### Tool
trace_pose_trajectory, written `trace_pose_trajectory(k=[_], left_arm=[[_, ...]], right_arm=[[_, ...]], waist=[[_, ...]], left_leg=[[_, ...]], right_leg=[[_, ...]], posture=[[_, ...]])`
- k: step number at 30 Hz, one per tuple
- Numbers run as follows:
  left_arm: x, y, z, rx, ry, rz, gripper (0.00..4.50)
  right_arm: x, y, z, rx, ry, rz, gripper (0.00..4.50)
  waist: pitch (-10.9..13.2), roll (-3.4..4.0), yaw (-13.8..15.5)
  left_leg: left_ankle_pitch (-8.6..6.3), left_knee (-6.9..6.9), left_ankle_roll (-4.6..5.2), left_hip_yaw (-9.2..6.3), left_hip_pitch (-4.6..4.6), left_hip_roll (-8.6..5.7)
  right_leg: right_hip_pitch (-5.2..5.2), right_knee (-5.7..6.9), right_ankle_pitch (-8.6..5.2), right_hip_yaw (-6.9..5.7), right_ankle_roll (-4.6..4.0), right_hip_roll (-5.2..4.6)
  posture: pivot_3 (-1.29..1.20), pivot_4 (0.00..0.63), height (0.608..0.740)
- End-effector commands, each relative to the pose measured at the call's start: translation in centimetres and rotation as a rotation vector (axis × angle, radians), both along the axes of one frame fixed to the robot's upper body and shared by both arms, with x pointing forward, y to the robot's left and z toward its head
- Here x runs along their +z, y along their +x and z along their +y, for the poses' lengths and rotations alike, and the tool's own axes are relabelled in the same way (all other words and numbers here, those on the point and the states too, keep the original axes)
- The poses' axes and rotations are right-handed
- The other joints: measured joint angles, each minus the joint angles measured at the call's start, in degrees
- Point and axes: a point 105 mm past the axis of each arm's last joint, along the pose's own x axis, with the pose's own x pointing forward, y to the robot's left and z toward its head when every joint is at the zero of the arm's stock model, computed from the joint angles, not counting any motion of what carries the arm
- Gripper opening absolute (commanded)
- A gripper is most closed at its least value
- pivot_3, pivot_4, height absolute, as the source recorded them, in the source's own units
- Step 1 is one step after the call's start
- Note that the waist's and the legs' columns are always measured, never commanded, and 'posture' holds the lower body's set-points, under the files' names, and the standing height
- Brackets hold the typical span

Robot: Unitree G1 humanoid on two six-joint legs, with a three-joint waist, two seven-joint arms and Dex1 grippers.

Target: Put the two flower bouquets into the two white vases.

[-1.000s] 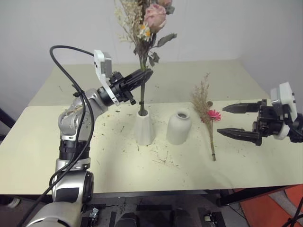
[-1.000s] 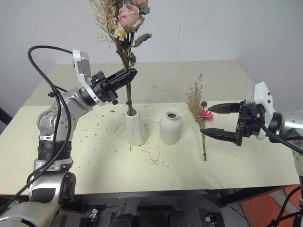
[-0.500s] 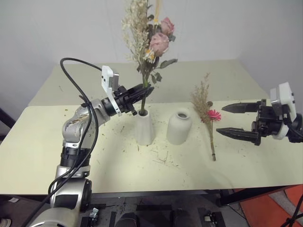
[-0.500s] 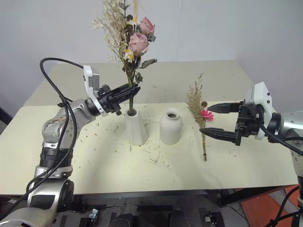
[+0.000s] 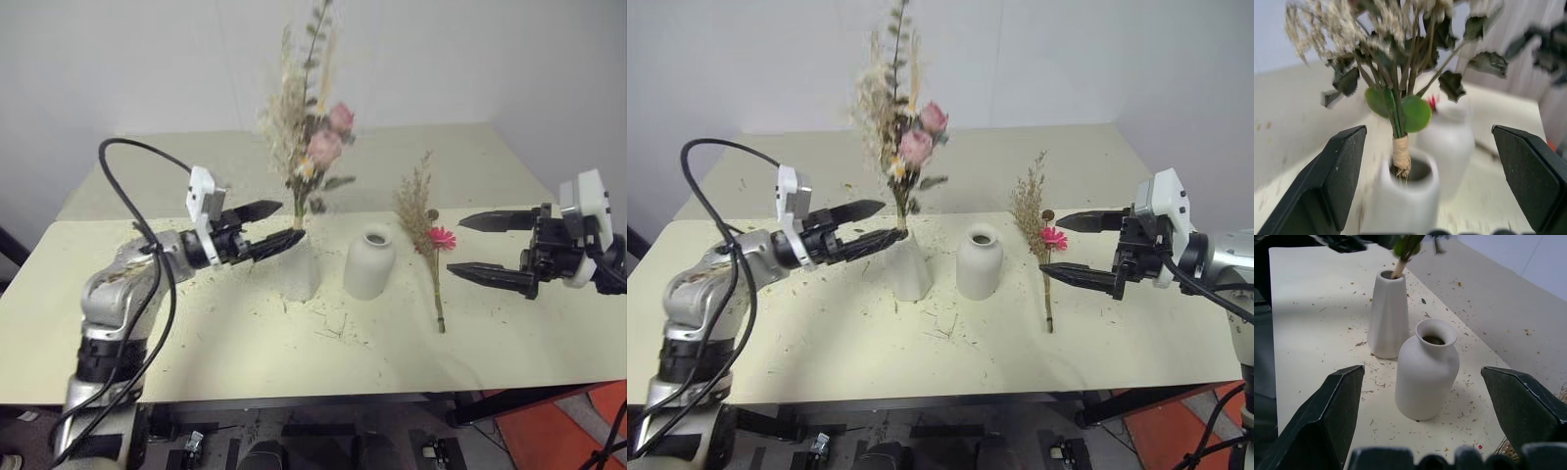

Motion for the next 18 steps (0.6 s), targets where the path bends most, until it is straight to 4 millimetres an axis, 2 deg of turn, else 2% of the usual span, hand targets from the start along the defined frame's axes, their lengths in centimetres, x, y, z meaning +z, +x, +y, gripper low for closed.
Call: trace_pose_trajectory(k=[1,3,5,9,12,18], left_arm=[[1.3,-2.3,0.9,-0.062,0.039,-0.047,4.47],[1.6,-3.5,1.6,-0.11,0.077,-0.062,4.47],[2.4,-4.5,2.0,-0.164,0.095,-0.082,4.47],[3.3,-5.2,2.0,-0.232,0.118,-0.107,4.47],[3.7,-5.5,1.9,-0.286,0.149,-0.121,4.47],[3.8,-5.3,1.5,-0.354,0.18,-0.144,4.47]], right_arm=[[0.8,-0.2,0.1,0.008,-0.009,-0.048,4.5],[0.1,0.3,-0.5,-0.05,-0.036,-0.017,4.5],[-1.5,1.5,-1.5,-0.178,-0.092,0.046,4.5],[-3.5,3.3,-2.5,-0.365,-0.103,0.186,4.5],[-4.9,4.8,-2.4,-0.518,-0.039,0.422,4.5],[-6.3,7.2,-1.6,-0.698,-0.063,0.652,4.5]], waist=[[0.0,0.0,0.0],[0.0,0.0,0.1],[0.0,0.0,0.2],[0.0,0.0,0.2],[0.0,0.0,-0.3],[0.0,0.0,-1.0]], left_leg=[[0.0,0.0,0.0,0.0,0.0,0.0],[0.0,0.0,0.0,0.01,0.01,0.01],[-0.01,-0.01,0.01,0.01,0.02,0.01],[-0.01,0.0,0.01,0.02,0.02,-0.01],[0.0,0.0,0.01,0.03,0.02,0.01],[-0.02,-0.14,0.03,0.02,0.01,0.07]], right_leg=[[0.0,0.0,0.0,0.0,0.0,0.0],[0.01,-0.01,0.0,-0.01,0.0,0.0],[0.02,-0.02,-0.01,-0.01,0.0,0.01],[0.05,-0.03,-0.01,-0.03,-0.01,-0.01],[0.0,0.0,0.01,0.0,-0.04,0.02],[-0.05,-0.04,0.0,0.02,-0.12,0.13]], posture=[[0.0,0.15,0.74],[0.0,0.15,0.74],[0.0,0.15,0.74],[0.0,0.15,0.74],[0.0,0.15,0.74],[0.0,0.15,0.74]])
